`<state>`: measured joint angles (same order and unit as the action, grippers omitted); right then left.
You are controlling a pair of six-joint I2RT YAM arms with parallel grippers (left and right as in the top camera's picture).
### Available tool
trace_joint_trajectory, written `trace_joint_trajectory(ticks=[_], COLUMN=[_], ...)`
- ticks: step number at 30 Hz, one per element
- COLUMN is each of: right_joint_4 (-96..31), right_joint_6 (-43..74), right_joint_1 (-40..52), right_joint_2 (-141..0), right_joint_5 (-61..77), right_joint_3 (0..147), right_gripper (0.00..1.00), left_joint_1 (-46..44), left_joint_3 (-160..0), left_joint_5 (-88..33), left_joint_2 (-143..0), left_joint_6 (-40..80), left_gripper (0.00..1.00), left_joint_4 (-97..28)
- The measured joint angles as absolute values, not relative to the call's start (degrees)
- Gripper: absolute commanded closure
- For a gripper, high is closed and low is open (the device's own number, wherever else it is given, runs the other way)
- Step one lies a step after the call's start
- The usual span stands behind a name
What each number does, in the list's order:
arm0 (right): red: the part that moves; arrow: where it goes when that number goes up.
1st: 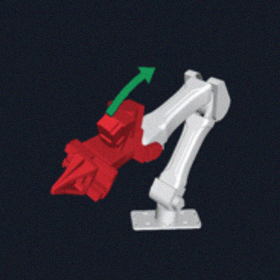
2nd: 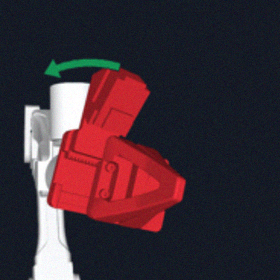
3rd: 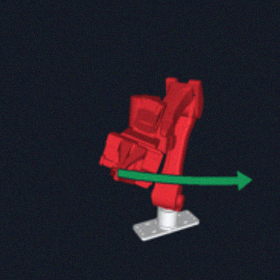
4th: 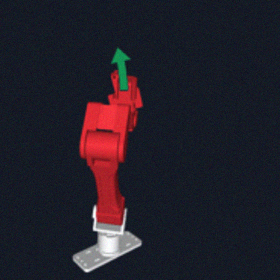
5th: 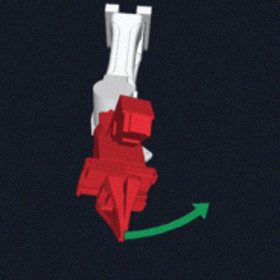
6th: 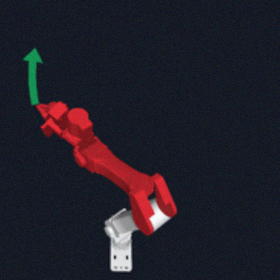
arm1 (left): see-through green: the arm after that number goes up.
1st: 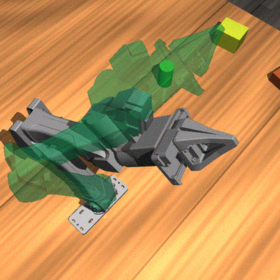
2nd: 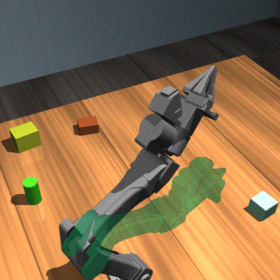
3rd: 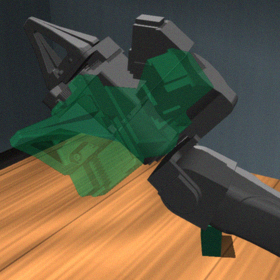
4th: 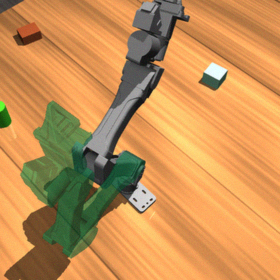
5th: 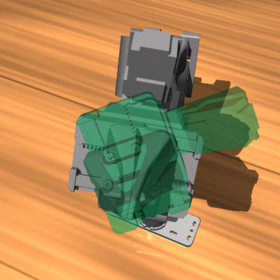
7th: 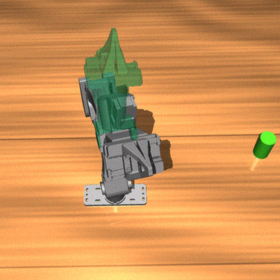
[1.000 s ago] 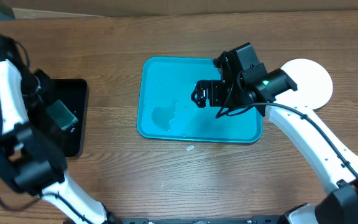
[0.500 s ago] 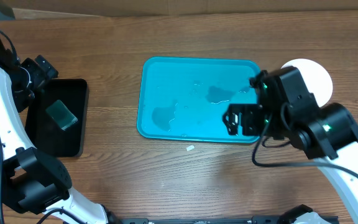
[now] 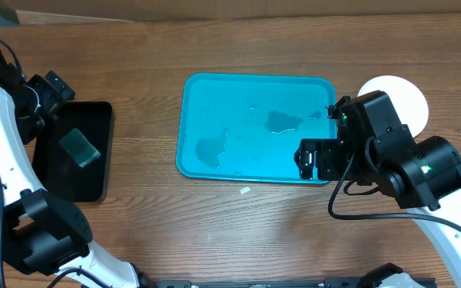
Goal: Clean dirty plates on tray and stack at the side
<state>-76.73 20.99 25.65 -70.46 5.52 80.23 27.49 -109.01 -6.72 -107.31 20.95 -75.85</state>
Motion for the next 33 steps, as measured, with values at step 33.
trace_joint_trajectory(ticks=[33], right_joint_4=[-61.8], right_joint_6=[21.0], right_joint_1=[7.5], right_joint_2=[-50.2], right_joint_5=[2.6], right_joint_3=[62.3], right_gripper=[0.0], left_joint_1=[27.5], left_joint_3=[-109.0], left_joint_5=[-6.9], left_joint_2=[-107.3], left_joint_6=[20.9], left_gripper=[0.0], left_joint_4=[-75.9])
